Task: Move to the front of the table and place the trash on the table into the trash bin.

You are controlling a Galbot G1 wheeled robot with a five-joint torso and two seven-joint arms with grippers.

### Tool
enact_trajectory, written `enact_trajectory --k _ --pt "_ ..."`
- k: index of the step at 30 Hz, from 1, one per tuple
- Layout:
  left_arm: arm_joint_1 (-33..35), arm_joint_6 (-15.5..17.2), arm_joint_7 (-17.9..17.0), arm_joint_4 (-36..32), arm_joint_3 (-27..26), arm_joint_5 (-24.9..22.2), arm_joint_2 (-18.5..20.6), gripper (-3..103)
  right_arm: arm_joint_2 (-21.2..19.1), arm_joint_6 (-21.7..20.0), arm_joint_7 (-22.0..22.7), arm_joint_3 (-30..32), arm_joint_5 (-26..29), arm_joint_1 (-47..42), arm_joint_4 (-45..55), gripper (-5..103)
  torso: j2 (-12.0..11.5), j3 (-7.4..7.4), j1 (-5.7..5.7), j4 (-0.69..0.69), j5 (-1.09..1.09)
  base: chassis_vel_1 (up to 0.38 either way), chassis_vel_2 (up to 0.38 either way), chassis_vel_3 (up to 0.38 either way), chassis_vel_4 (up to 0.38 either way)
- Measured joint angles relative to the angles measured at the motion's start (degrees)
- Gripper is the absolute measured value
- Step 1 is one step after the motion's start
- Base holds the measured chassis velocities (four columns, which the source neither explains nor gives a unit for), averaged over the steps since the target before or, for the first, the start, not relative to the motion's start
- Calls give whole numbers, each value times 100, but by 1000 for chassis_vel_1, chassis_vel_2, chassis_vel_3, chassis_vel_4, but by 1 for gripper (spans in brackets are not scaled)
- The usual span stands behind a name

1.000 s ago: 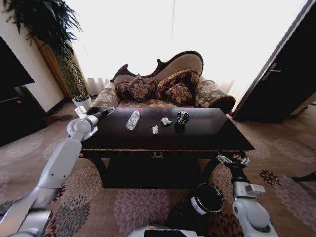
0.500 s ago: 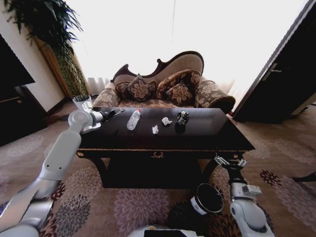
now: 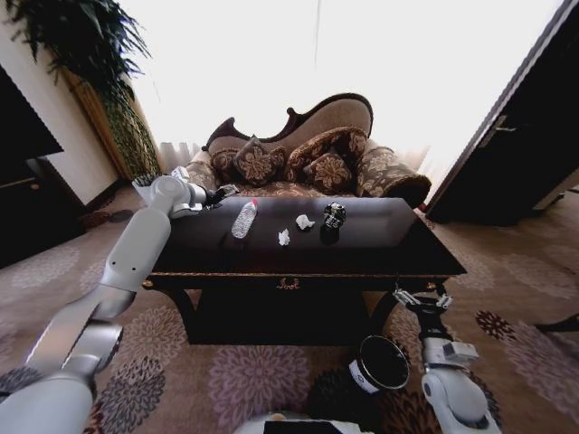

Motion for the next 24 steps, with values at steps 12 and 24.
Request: enact_trajectory --k 12,24 --pt "19 -14 272 -254 201 399 64 100 40 32 -11 -5 -83 -22 -54 100 0 0 -1 0 0 0 0 0 0" --pt "-64 -17 1864 -263 690 1472 553 100 67 60 -16 -69 -130 -12 -79 100 0 0 -1 2 -2 0 0 0 0"
